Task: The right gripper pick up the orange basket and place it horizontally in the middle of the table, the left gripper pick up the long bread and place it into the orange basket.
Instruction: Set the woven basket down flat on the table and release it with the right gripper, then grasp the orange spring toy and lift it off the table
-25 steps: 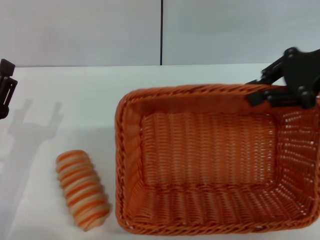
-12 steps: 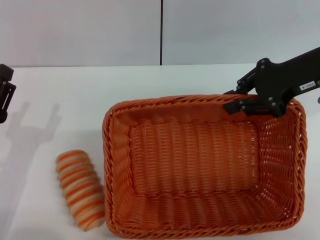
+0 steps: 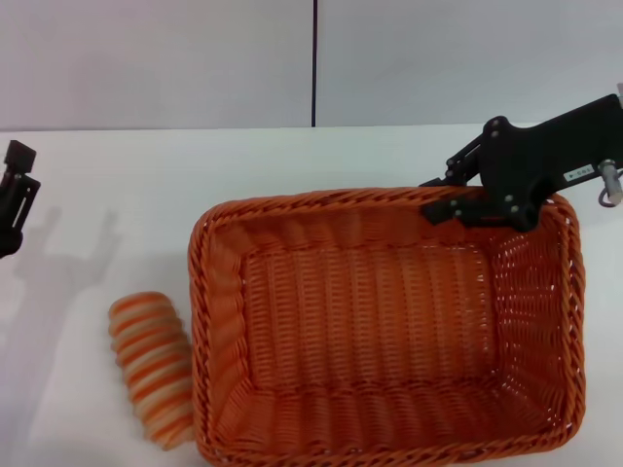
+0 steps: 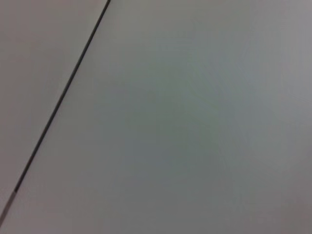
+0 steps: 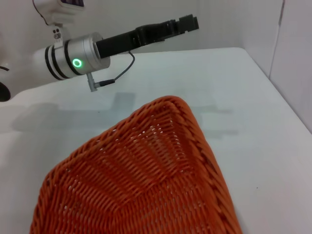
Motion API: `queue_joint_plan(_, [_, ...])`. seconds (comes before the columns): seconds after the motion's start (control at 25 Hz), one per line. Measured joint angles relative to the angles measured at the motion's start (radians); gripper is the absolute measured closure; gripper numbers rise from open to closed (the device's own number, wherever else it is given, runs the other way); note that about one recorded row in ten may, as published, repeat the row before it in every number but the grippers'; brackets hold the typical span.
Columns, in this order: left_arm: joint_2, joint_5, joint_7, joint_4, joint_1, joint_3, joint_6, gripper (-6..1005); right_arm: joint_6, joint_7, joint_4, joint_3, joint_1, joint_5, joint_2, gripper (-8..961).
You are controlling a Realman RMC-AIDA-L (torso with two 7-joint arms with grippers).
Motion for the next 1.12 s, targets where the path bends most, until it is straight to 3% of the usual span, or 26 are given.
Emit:
queue_joint_plan(0.44, [0.001, 0.001, 0.000, -0.010, 0.001, 0.010, -0.004, 230, -0.086, 0.013, -0.015, 0.024, 0.009, -0.009, 0.033, 767])
queue_joint_plan(0.64, [0.001, 0.001, 0.000, -0.010, 0.002, 0.010, -0.005, 232, -0.143, -0.008, -0.024, 0.044, 0.004, -0.005, 0.044, 600])
queue_joint_plan(0.72, [0.001, 0.001, 0.000, -0.010, 0.002, 0.010, -0.005, 232, -0.170, -0.030, -0.037, 0.088, -0.012, -0.002, 0.057, 496])
queue_joint_plan(0.76, [0.002, 0.001, 0.000, -0.005, 0.002, 0.010, -0.005, 233, -0.180, -0.074, -0.044, 0.160, -0.038, 0.019, 0.069, 425])
queue_joint_plan(0.84, [0.003, 0.000, 0.000, 0.000, 0.001, 0.010, -0.005, 233, -0.182, -0.100, -0.044, 0.205, -0.055, 0.041, 0.074, 425])
queue_joint_plan(0.88, [0.003, 0.001, 0.000, 0.002, 0.000, 0.010, -0.005, 233, -0.181, -0.149, -0.034, 0.292, -0.098, 0.118, 0.077, 425])
queue_joint_plan(0.92, [0.005, 0.001, 0.000, 0.009, -0.001, 0.011, -0.005, 234, -0.181, -0.149, -0.034, 0.292, -0.098, 0.118, 0.077, 425])
queue_joint_plan(1.0, [0.007, 0.001, -0.004, 0.041, -0.003, 0.030, 0.000, 234, -0.181, -0.196, 0.001, 0.408, -0.181, 0.275, 0.078, 425])
queue_joint_plan(1.04, [0.007, 0.001, -0.004, 0.041, -0.003, 0.030, 0.000, 235, -0.181, -0.196, 0.001, 0.408, -0.181, 0.275, 0.078, 425])
queue_joint_plan(1.12, [0.008, 0.000, -0.059, 0.110, 0.000, 0.059, 0.001, 235, -0.173, -0.207, 0.061, 0.508, -0.279, 0.423, 0.074, 425])
